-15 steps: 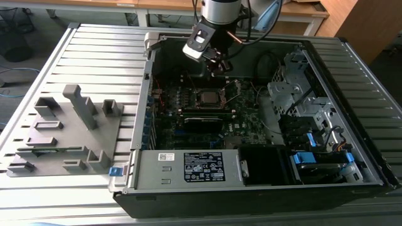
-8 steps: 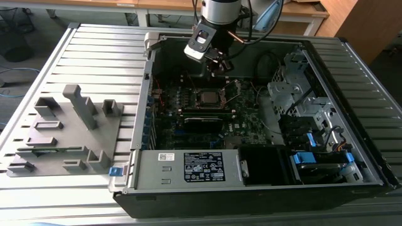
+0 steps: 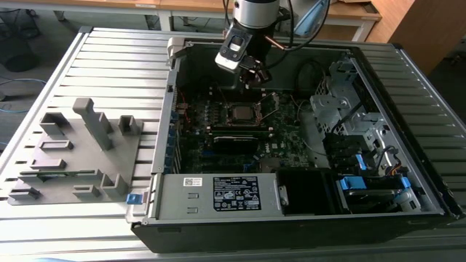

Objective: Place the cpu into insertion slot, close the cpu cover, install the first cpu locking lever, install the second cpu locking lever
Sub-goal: 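Close the cpu cover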

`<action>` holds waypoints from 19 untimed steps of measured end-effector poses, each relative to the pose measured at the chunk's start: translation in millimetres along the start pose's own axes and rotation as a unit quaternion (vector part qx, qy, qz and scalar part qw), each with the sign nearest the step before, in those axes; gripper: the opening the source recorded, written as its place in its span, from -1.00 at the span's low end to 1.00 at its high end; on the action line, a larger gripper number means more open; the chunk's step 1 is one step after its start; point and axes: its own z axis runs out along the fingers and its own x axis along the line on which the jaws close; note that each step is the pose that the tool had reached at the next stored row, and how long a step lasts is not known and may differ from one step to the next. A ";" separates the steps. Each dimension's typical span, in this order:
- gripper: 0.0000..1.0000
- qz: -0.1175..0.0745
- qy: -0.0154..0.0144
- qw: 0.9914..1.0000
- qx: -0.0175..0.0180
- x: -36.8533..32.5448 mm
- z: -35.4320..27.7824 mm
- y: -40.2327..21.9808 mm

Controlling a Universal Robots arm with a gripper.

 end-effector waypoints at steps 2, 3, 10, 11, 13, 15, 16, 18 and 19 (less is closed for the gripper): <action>-0.79 -0.005 0.000 1.000 0.000 0.0 0.0 0.0; -0.79 -0.007 0.000 1.000 0.000 0.0 0.0 0.0; -0.79 -0.032 0.002 0.999 0.000 0.0 0.0 0.0; -0.79 -0.034 0.002 0.999 0.000 0.0 0.0 0.0; -0.79 -0.034 0.002 0.999 0.000 0.0 0.0 0.0; -0.79 -0.035 0.002 0.999 0.000 0.0 0.0 0.0; -0.79 -0.035 0.002 0.999 0.000 0.0 0.0 0.0; -0.79 -0.036 0.002 0.999 0.000 0.0 0.0 0.0; -0.79 -0.037 0.002 0.999 0.000 0.0 0.0 0.0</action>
